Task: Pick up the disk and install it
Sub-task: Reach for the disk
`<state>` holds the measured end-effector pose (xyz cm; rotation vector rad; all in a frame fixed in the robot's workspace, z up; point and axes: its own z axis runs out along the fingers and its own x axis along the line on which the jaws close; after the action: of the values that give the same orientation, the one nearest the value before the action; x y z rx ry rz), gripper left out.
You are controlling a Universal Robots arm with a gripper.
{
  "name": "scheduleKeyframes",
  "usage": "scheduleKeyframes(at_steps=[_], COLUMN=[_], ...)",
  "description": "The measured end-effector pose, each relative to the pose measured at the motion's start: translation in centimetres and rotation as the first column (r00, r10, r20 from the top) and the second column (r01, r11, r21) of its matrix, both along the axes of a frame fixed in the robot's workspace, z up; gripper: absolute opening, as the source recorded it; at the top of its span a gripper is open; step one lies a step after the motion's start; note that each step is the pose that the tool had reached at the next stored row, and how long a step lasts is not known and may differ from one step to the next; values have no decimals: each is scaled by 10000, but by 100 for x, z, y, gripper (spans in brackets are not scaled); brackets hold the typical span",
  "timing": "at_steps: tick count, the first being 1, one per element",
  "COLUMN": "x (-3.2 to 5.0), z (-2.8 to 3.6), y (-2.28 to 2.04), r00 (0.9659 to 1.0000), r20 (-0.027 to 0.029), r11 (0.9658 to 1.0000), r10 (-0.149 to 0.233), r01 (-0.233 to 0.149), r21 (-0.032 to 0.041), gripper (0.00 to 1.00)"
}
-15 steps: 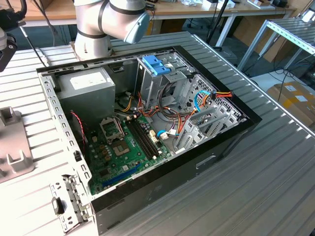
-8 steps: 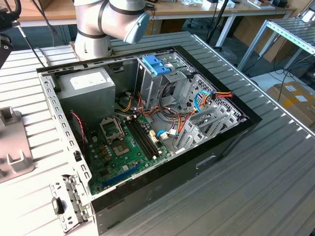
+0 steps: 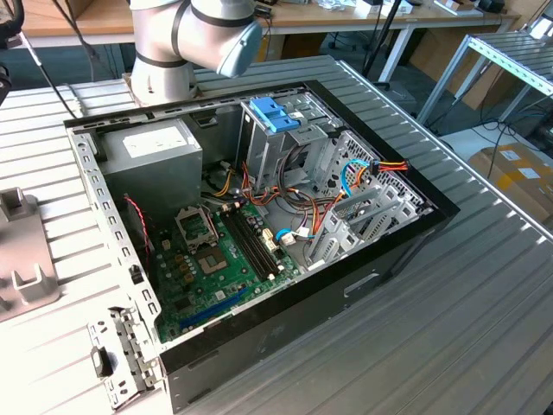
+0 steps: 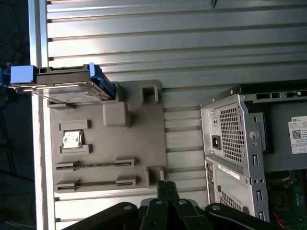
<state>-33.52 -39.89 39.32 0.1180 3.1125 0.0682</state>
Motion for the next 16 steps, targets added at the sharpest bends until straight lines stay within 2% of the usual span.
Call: scheduleKeyframes(at_steps=[16], x=[-139], z=[0], y=[0], r00=[10000], r20=[0], r11=[10000], r10=[0], r01=[0], r21=[9], gripper=[11])
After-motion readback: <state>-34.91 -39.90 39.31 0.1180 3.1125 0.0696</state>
